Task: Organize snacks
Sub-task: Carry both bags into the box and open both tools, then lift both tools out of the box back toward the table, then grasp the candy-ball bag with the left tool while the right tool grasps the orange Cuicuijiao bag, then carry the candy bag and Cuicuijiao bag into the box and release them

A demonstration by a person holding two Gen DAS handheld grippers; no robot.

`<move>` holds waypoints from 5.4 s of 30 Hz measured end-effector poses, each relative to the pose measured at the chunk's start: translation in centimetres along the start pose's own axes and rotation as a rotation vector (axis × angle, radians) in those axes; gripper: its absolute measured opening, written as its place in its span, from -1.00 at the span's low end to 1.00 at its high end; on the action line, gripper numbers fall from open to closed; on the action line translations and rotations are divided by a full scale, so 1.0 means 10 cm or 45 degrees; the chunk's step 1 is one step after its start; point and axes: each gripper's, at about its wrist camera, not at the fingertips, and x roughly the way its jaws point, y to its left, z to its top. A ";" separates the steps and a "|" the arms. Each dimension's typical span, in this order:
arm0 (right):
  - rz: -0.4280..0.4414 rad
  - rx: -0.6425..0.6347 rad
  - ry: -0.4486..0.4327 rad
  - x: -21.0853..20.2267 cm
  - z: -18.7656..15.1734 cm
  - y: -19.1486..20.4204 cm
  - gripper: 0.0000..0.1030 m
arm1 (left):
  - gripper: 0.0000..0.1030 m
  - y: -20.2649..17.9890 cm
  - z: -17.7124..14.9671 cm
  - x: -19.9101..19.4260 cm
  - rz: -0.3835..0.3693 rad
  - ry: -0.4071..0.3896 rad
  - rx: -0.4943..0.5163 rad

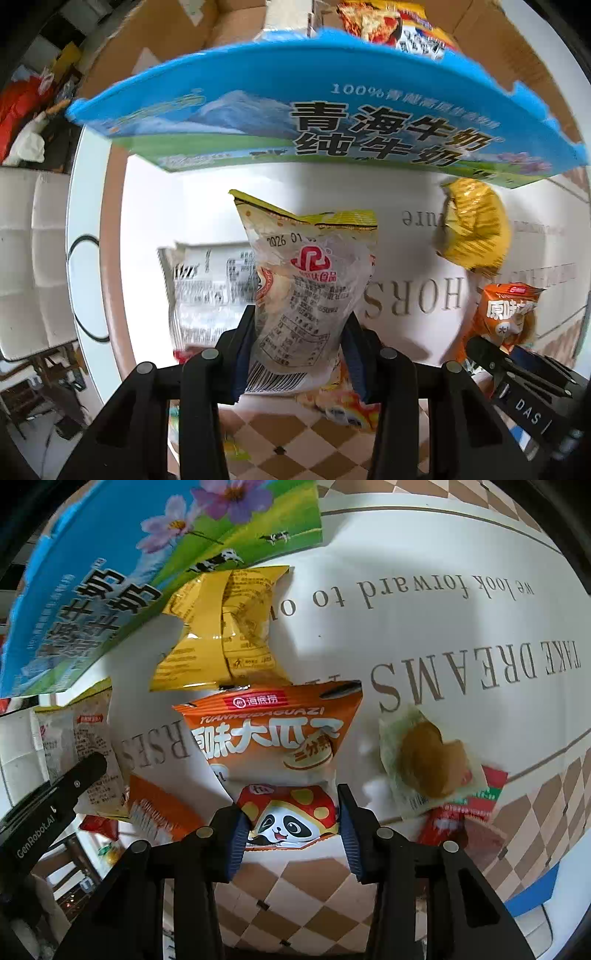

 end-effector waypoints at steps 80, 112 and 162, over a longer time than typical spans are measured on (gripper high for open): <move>-0.084 -0.263 -0.304 -1.25 1.42 1.35 0.82 | 0.62 0.46 1.53 -1.12 -0.059 -0.173 -0.048; 0.024 -0.304 -0.549 -2.30 -0.03 0.99 0.90 | 0.85 0.51 0.17 -2.03 -0.052 -0.525 -0.090; -0.146 -0.336 0.201 0.23 -0.63 1.09 0.88 | 0.85 1.39 -0.97 0.77 -0.080 0.250 -0.478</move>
